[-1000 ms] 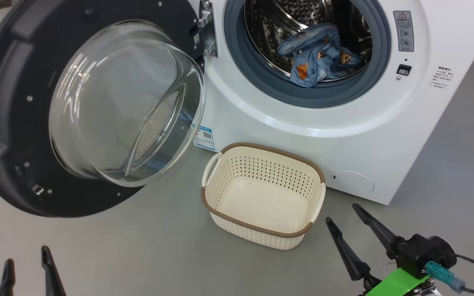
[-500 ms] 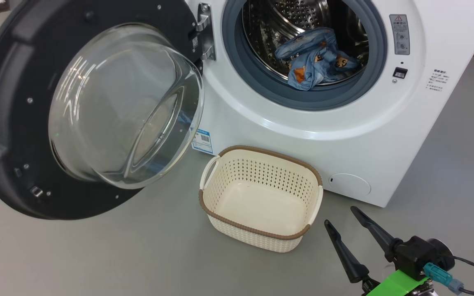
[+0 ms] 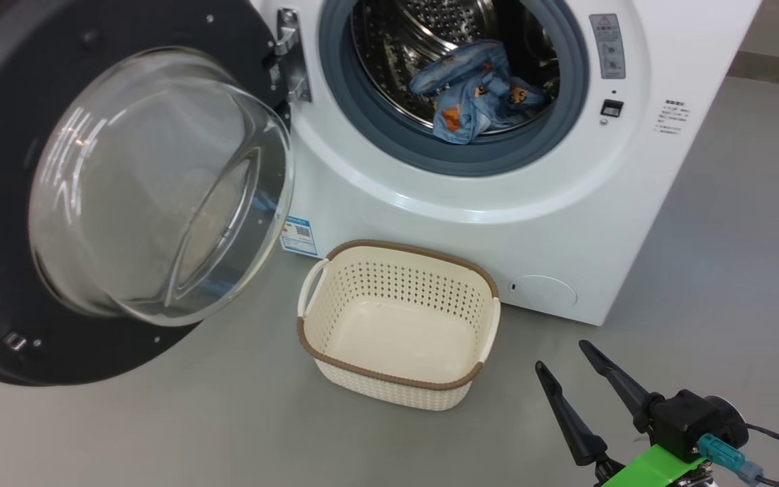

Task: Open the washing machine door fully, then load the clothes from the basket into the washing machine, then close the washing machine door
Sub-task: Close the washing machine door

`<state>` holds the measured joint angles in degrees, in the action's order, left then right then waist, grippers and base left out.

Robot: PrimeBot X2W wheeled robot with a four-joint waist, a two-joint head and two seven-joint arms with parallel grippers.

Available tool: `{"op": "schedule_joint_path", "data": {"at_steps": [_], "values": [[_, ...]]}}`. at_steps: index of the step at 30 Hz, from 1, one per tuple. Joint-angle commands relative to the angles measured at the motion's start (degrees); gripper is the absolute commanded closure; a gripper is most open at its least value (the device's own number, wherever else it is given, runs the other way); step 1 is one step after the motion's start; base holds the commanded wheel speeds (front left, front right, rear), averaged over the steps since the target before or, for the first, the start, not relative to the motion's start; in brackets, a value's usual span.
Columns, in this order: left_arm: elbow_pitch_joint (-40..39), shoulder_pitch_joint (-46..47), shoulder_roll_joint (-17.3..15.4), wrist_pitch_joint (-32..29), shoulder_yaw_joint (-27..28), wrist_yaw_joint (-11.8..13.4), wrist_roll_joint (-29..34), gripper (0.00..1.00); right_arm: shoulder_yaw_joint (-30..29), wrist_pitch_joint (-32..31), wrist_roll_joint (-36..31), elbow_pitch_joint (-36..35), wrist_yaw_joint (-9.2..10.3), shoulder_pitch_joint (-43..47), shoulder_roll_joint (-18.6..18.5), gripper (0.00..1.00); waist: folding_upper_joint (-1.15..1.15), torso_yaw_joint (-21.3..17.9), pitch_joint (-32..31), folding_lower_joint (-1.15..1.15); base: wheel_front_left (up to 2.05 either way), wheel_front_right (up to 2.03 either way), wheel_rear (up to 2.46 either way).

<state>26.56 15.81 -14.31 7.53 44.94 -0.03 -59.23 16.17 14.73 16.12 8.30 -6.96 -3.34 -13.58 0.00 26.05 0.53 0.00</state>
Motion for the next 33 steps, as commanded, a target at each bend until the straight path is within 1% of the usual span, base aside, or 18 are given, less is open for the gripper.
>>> {"op": "schedule_joint_path", "data": {"at_steps": [1, 3, 5, 6, 10, 13, 17, 19, 24, 28, 33], "values": [[1.93, 4.33, -5.74, -1.8, 2.63, 0.22, -2.15, 1.0, 1.27, 0.27, -0.38, -1.24, -0.53, -0.37, -0.3, 0.0, 0.0, -2.46, 1.0, 0.0, 0.0, 0.0, 0.0], [4.73, 6.38, -8.37, -3.75, 2.59, 1.0, -2.88, 1.0, 1.29, 0.27, -0.35, -1.16, -0.53, -0.45, -0.36, 0.0, 0.0, -3.74, 1.37, 0.0, 0.0, 0.0, 0.0], [7.56, 9.36, -10.22, -6.71, 3.11, 1.44, -5.32, 1.0, 1.27, 0.27, -0.22, -1.01, -0.53, -0.55, -0.46, 0.0, 0.0, -4.99, 1.68, 0.0, 0.0, 0.0, 0.0], [7.56, 9.36, -10.22, -6.71, 3.11, 1.44, -5.32, 1.0, 1.27, 0.27, -0.22, -1.01, -0.53, -0.55, -0.46, 0.0, 0.0, -4.99, 1.68, 0.0, 0.0, 0.0, 0.0], [11.45, 14.48, -13.91, -11.41, 3.71, 2.16, -8.83, 1.0, 1.31, 0.27, -0.02, -0.71, -0.53, -0.73, -0.57, 0.0, 0.0, -7.46, 1.97, 0.0, 0.0, 0.0, 0.0], [13.57, 17.79, -16.24, -14.16, 3.74, 3.17, -10.5, 1.0, 1.67, 0.27, 0.11, -0.56, -0.53, -0.86, -0.8, 0.0, 0.0, -9.11, 2.12, 0.0, 0.0, 0.0, 0.0], [15.78, 20.94, -18.83, -16.96, 2.92, 4.6, -11.25, 1.0, 1.98, 0.27, 0.25, -0.35, -0.53, -1.11, -1.09, 0.0, 0.0, -11.03, 2.05, 0.0, 0.0, 0.0, 0.0], [16.6, 22.34, -19.57, -18.18, 2.47, 5.08, -11.6, 1.0, 1.95, 0.27, 0.35, -0.21, -0.53, -1.18, -1.16, 0.0, 0.0, -11.74, 1.93, 0.0, 0.0, 0.0, 0.0], [18.07, 25.05, -20.16, -20.15, 1.98, 5.03, -12.79, 1.0, 2.1, 0.27, 0.62, -0.07, -0.53, -1.12, -1.43, 0.0, 0.0, -12.86, 1.89, 0.0, 0.0, 0.0, 0.0], [19.53, 24.83, -20.76, -22.17, 0.6, 4.86, -12.28, 1.0, 2.1, 0.27, 0.81, -0.03, -0.53, -1.05, -1.72, 0.0, 0.0, -13.58, 1.78, 0.0, 0.0, 0.0, 0.0], [20.77, 25.23, -21.05, -24.74, 0.32, 5.07, -13.08, 1.0, 1.64, 0.27, 0.92, -0.19, -0.53, -0.9, -2.14, 0.0, 0.0, -13.73, 2.01, 0.0, 0.0, 0.0, 0.0]]}}
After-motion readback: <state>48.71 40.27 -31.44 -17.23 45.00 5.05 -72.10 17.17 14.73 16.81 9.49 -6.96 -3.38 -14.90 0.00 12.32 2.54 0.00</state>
